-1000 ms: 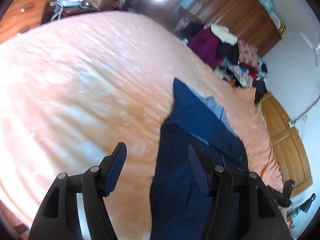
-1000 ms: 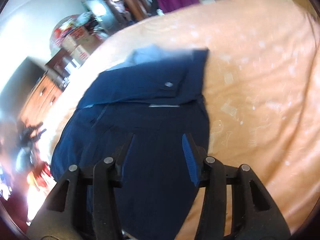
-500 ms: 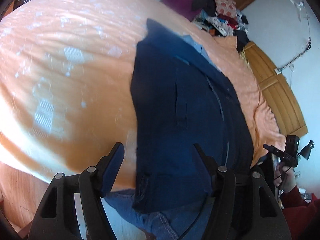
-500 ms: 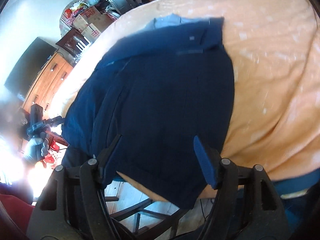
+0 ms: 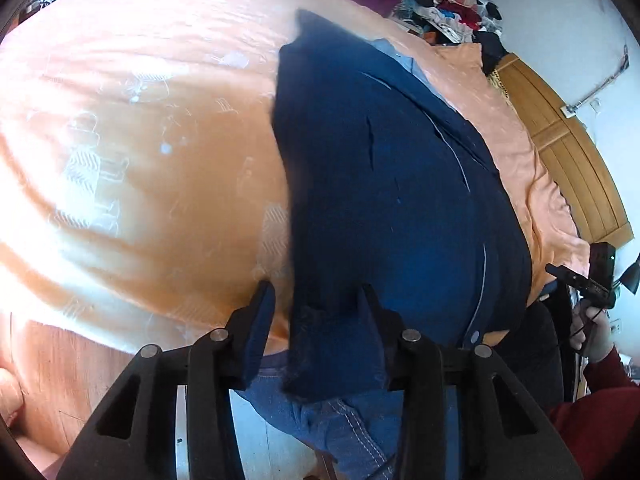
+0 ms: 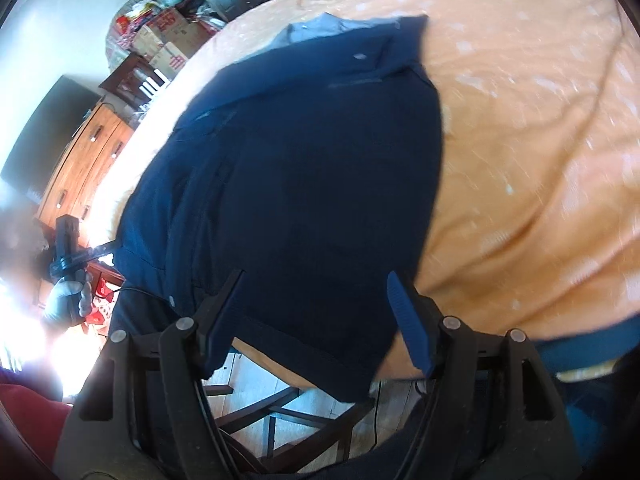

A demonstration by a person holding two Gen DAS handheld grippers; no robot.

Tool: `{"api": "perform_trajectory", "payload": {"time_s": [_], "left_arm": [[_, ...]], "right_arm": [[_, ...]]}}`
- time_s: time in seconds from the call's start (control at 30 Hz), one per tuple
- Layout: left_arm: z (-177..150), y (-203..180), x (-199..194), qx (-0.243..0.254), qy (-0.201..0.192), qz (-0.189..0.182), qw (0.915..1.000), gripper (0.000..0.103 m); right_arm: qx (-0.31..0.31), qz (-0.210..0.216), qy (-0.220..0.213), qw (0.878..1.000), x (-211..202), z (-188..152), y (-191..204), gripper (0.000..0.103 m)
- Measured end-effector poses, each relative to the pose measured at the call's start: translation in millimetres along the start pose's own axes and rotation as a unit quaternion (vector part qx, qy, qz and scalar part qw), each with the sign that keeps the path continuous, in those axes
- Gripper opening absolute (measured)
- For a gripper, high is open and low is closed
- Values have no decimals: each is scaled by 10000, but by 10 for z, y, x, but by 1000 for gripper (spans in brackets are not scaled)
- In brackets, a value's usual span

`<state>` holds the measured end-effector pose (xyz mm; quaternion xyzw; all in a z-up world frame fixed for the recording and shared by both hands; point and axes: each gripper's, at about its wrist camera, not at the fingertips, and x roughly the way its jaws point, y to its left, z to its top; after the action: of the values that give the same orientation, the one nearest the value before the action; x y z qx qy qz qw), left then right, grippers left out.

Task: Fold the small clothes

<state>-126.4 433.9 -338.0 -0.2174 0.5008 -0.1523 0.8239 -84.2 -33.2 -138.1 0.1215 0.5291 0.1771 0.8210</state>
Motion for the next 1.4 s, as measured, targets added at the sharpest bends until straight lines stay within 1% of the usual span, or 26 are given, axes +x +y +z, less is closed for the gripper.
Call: {"api": "perform_trajectory", "payload": {"time_s": [0.1, 0.13, 0.2, 0.33, 0.37, 0.43, 0.53, 0.6, 0.63, 0.7, 0.73, 0.83, 0.87, 0.9, 0.93, 0.97, 1.07, 1.17, 1.27, 1.3, 1.33, 1.37, 1.4], "left_arm": [[-4, -99, 38, 146, 85, -150, 9997, 48], [5, -151, 42, 209, 43, -156, 9997, 48], [23, -208, 25, 248, -63, -269, 9993, 44], [18, -143, 80, 100, -65, -296, 9995, 38], [12, -135, 96, 80, -58, -328, 9994, 37], [21, -136, 106, 32, -76, -432, 9990, 37], [38, -134, 104, -85, -118, -643, 9978, 37], [53, -147, 134, -111, -118, -628, 9979, 37], [48, -165, 135, -102, -117, -619, 9980, 37], [58, -186, 133, -93, -116, -615, 9980, 37], [58, -178, 136, -94, -110, -612, 9980, 37], [78, -151, 176, -153, -88, -628, 9979, 37], [87, -149, 186, -172, -93, -641, 9978, 37], [95, -146, 189, -178, -98, -653, 9977, 37], [103, -153, 185, -173, -103, -669, 9976, 38], [95, -167, 176, -156, -108, -692, 9974, 39], [90, -217, 166, -17, -59, -822, 9966, 38], [99, -261, 183, 139, 19, -721, 9973, 36], [99, -183, 188, 37, -54, -652, 9979, 35], [93, -132, 200, -55, -89, -708, 9974, 35], [88, -99, 214, -121, -92, -742, 9971, 35], [85, -100, 218, -128, -93, -737, 9972, 31], [80, -129, 206, -60, -95, -691, 9975, 28]], "right_arm": [[176, 28, 116, 9998, 62, -96, -92, 70], [200, 34, 161, 9997, 74, -121, -104, 70], [195, 77, 286, 9994, 84, -180, -125, 69], [-20, -191, 667, 9976, 140, -261, -149, 66], [-112, -302, 781, 9964, 179, -287, -150, 66], [-119, -367, 894, 9952, 244, -311, -178, 66], [60, -227, 826, 9963, 297, -307, -234, 64], [63, -256, 625, 9977, 273, -271, -222, 56], [24, -307, 462, 9985, 222, -239, -199, 56], [62, -206, 266, 9994, 160, -186, -195, 56], [129, -160, 246, 9995, 172, -154, -222, 56], [290, -177, 432, 9985, 363, -140, -350, 56], [321, -113, 521, 9981, 424, -160, -361, 52], [289, 55, 617, 9977, 457, -177, -340, 46], [292, 258, 709, 9967, 470, -190, -317, 43], [319, 357, 773, 9959, 479, -203, -309, 43], [390, 445, 880, 9944, 516, -221, -311, 43], [543, 601, 854, 9931, 500, -207, -327, 43], [640, 628, 883, 9921, 534, -244, -343, 46], [635, 609, 896, 9921, 542, -247, -347, 46], [636, 593, 894, 9922, 529, -254, -326, 43], [602, 519, 849, 9932, 494, -253, -315, 20], [609, 522, 768, 9938, 436, -246, -321, 6]]}}
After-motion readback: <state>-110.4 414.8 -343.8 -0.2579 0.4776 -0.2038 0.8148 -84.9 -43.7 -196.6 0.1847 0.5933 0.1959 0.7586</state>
